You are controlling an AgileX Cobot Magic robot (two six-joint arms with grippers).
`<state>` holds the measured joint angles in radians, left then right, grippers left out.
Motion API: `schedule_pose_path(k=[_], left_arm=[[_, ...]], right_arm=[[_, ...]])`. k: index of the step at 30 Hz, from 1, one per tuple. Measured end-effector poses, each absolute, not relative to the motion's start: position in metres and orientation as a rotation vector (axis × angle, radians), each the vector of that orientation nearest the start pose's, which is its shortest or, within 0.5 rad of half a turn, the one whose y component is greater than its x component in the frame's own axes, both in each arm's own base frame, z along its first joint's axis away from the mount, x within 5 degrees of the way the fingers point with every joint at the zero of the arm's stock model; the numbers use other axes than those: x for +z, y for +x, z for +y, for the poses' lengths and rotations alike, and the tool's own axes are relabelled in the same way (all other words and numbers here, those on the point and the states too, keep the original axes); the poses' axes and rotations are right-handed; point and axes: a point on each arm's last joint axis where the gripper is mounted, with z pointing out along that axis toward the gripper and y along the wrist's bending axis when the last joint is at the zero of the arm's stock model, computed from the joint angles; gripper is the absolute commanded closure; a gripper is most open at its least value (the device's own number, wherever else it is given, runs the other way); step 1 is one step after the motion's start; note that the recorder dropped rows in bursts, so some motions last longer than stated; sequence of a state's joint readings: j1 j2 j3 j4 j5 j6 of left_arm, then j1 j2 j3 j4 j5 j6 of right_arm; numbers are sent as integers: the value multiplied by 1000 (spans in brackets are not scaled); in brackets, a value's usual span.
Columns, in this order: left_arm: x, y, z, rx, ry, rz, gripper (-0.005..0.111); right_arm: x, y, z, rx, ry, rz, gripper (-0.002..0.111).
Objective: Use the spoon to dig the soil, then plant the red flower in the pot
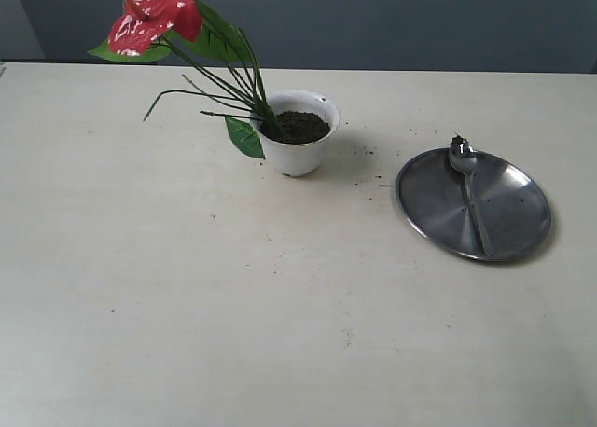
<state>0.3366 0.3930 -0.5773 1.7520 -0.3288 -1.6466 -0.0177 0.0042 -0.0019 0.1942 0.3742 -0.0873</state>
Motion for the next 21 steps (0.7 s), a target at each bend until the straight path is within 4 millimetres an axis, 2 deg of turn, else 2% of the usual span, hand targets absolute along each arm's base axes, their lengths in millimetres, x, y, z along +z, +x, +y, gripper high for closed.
schedule_pose_path(k=[4, 7, 21], left_arm=[[335, 77, 5, 168, -18, 1427, 106], [319, 73, 8, 147, -97, 1434, 106], [325, 64, 12, 188, -176, 1365, 106]], right_arm=[[181, 53, 5, 118, 54, 1854, 108], [181, 53, 5, 118, 54, 1854, 108], [181, 53, 5, 118, 54, 1854, 108]])
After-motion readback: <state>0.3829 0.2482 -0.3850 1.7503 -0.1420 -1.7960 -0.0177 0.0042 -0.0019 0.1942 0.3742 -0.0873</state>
